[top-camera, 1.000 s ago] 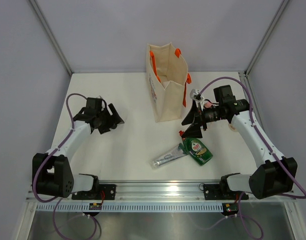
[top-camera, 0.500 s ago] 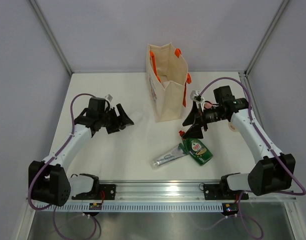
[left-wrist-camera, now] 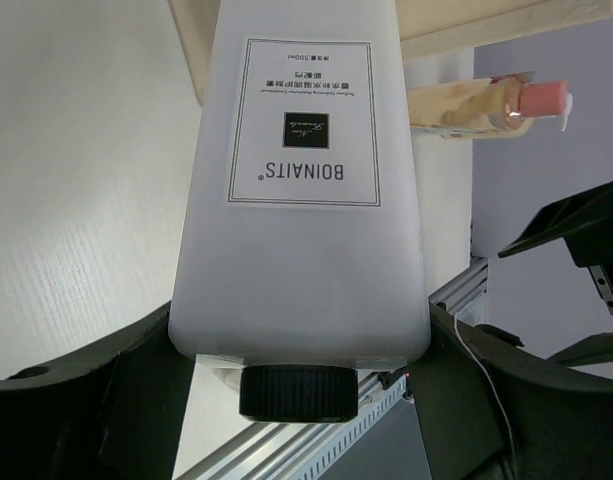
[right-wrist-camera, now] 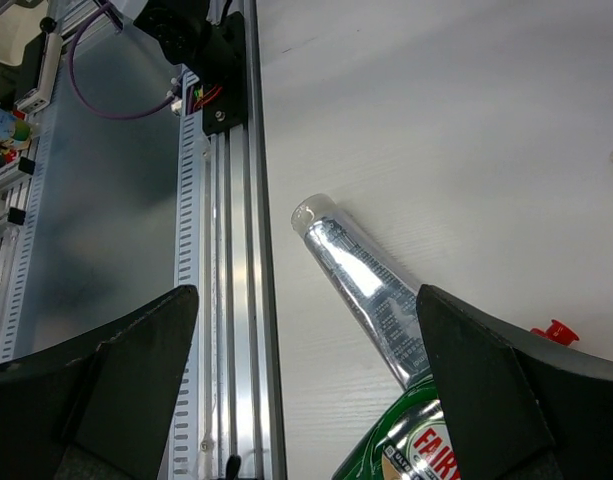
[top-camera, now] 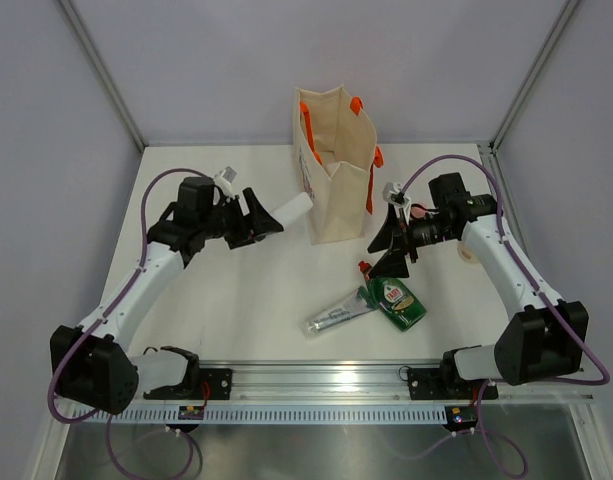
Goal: Place the personal care products into the canvas bag
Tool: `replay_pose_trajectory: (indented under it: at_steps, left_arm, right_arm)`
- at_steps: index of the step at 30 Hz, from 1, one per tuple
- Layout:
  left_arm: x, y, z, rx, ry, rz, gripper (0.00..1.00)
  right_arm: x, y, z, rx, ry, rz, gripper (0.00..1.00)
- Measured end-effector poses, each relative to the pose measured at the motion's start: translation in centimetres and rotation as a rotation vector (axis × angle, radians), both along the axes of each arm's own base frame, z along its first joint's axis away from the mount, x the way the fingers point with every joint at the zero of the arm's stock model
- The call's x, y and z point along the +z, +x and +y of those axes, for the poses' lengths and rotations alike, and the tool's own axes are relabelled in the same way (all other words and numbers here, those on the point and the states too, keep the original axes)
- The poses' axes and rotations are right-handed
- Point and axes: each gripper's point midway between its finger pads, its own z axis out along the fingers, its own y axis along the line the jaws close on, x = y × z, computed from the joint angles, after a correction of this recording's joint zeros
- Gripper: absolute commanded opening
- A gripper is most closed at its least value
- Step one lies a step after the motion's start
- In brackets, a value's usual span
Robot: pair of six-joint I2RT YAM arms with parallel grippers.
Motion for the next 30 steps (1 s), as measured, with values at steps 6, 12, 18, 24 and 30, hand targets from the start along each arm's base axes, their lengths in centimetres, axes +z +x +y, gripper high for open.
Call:
replay_pose_trajectory:
  at_steps: [6, 12, 18, 24, 30]
  left_arm:
    - [4.7, -0.1, -2.0, -0.058, -0.036, -0.082, 0.0]
    - [11.3, 0.5, -3.9, -0.099, -0.102, -0.199, 0.0]
    - [15.3, 2.4, -5.4, -0.103, -0.153, -0.258, 0.0]
    - [16.5, 7.4, -8.6, -0.103, -0.176, -0.239, 0.0]
    - [16.5, 15.3, -12.5, -0.045, -0.176, -0.245, 0.0]
  right_arm:
    - [0.0, 0.4, -0.4, -0.02, 0.0, -0.002, 1.0]
    - [0.2, 0.4, -0.6, -0.026, 0.002, -0.01, 0.99]
    - [0.3, 0.4, -0.6, -0.029, 0.002, -0.012, 1.0]
    - [0.4, 0.4, -0.7, -0.032, 0.003, -0.014, 0.99]
    - [0.5, 0.6, -1.0, -0.045, 0.006, -0.017, 1.0]
